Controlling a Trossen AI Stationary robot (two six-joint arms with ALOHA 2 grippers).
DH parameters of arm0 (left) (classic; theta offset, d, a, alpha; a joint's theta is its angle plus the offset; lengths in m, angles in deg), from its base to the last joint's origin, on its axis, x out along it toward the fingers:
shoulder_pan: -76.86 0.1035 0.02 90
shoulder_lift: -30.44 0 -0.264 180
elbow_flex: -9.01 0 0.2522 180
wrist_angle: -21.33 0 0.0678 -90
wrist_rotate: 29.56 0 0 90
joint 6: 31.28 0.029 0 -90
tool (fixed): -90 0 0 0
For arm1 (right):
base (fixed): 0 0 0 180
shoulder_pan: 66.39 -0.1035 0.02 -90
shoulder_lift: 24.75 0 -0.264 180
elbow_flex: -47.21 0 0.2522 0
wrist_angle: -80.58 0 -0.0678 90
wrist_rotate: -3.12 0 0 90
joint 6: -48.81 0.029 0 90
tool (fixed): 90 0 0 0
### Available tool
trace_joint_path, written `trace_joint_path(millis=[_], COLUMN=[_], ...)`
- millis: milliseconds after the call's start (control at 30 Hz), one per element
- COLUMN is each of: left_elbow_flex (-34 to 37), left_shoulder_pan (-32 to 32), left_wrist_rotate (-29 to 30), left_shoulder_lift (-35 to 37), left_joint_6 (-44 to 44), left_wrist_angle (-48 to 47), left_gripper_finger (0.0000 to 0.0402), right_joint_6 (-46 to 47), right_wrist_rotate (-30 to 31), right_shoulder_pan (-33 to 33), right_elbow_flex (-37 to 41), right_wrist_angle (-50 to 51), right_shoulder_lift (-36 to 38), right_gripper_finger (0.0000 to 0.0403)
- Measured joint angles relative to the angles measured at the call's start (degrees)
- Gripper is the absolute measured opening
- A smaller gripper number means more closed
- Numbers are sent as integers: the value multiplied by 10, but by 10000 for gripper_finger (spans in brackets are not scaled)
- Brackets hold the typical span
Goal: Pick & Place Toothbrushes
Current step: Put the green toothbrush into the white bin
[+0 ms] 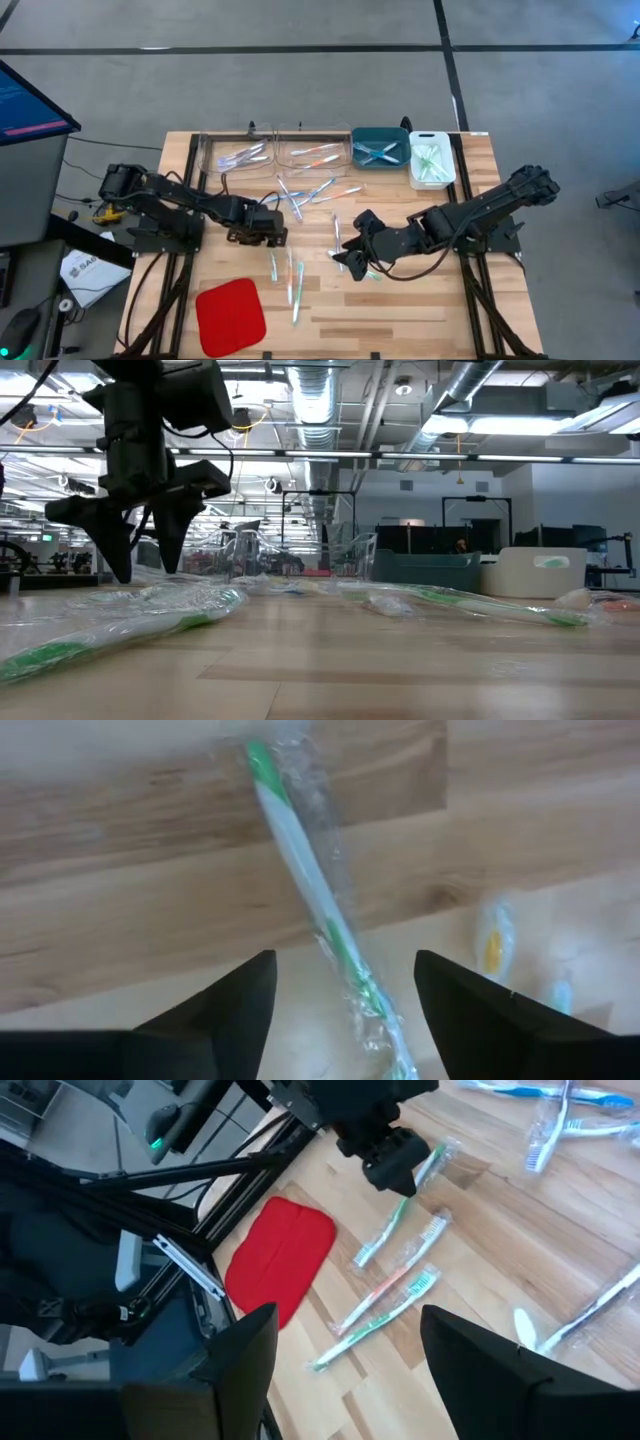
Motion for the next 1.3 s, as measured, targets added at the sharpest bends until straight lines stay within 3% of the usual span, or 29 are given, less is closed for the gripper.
trace_joint_path(millis=[400, 533, 633, 800, 1067, 1300], left_elbow_flex=[-8, -6, -2, -1, -1, -2], left_shoulder_pan=[5, 5, 7, 7, -47, -114], left_wrist_rotate=[-34, -34, -28, -24, -7, 111], left_shoulder_lift=[-86, -85, -69, -47, 21, 133], left_joint_6=[21, 20, 22, 47, 45, 14], left_wrist_angle=[13, 12, 11, 25, 43, 79], left_gripper_finger=[191, 176, 135, 21, 7, 7], right_joint_6=[-1, -1, -1, -1, -26, -31], right_wrist_rotate=[0, 0, 0, 0, -30, -56], right_shoulder_pan=[0, 0, 0, 0, 4, 8], right_elbow_flex=[0, 0, 0, 0, 0, 0], right_wrist_angle=[-3, -5, -4, -5, -33, -94], right_shoulder_lift=[0, 0, 0, 0, 0, 0], right_gripper_finger=[240, 240, 240, 240, 240, 240])
